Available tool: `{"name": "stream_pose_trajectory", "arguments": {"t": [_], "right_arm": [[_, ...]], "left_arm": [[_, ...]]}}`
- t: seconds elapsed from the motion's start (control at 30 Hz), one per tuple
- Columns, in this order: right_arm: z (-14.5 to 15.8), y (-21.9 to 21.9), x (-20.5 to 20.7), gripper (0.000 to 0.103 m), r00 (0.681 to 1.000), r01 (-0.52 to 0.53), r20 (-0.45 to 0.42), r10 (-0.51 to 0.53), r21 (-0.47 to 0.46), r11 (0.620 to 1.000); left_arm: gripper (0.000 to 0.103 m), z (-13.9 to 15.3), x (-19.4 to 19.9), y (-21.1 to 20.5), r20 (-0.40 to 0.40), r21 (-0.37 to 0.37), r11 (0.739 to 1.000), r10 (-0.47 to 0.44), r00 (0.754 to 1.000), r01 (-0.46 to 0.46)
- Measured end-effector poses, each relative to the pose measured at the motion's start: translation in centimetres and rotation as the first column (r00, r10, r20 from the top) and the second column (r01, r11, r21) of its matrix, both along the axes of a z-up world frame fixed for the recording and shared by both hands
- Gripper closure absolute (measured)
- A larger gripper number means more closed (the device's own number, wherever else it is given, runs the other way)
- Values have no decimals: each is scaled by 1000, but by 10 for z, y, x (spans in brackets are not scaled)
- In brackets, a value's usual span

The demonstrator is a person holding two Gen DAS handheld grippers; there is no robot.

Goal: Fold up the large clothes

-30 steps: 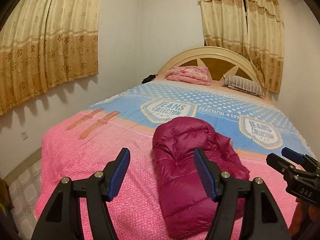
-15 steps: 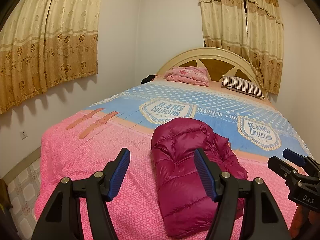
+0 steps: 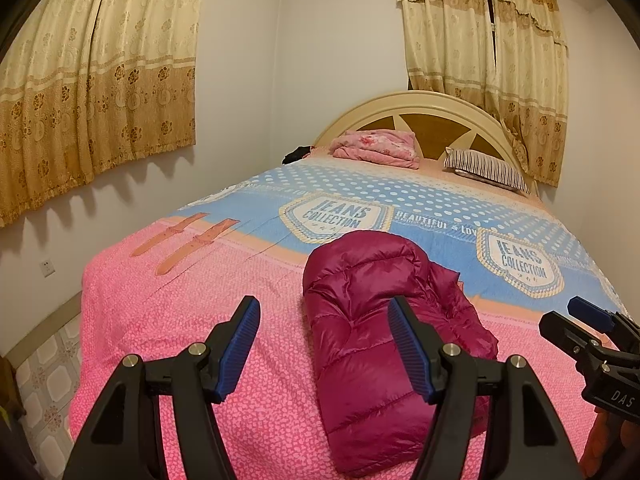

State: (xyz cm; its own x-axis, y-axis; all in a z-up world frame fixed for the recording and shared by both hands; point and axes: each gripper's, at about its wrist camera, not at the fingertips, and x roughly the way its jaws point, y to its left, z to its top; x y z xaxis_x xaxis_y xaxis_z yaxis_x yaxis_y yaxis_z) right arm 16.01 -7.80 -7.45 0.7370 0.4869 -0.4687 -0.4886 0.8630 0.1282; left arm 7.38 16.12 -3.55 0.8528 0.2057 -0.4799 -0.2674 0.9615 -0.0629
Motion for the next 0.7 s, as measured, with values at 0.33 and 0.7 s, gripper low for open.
{"name": "stream_pose_trajectory", "arguments": {"t": [0.33,0.7], "right_arm": [[-3,2,-2,19,1000,-4,-10,4,2,1000],[-6,4,-2,19,1000,-6,-13,6,-1,1000]], "left_arm": [[36,-5,2,1,-11,-2,1000,-1,1000,1],[36,-7,4,3,-17,-2,1000,0,1000,0]]}}
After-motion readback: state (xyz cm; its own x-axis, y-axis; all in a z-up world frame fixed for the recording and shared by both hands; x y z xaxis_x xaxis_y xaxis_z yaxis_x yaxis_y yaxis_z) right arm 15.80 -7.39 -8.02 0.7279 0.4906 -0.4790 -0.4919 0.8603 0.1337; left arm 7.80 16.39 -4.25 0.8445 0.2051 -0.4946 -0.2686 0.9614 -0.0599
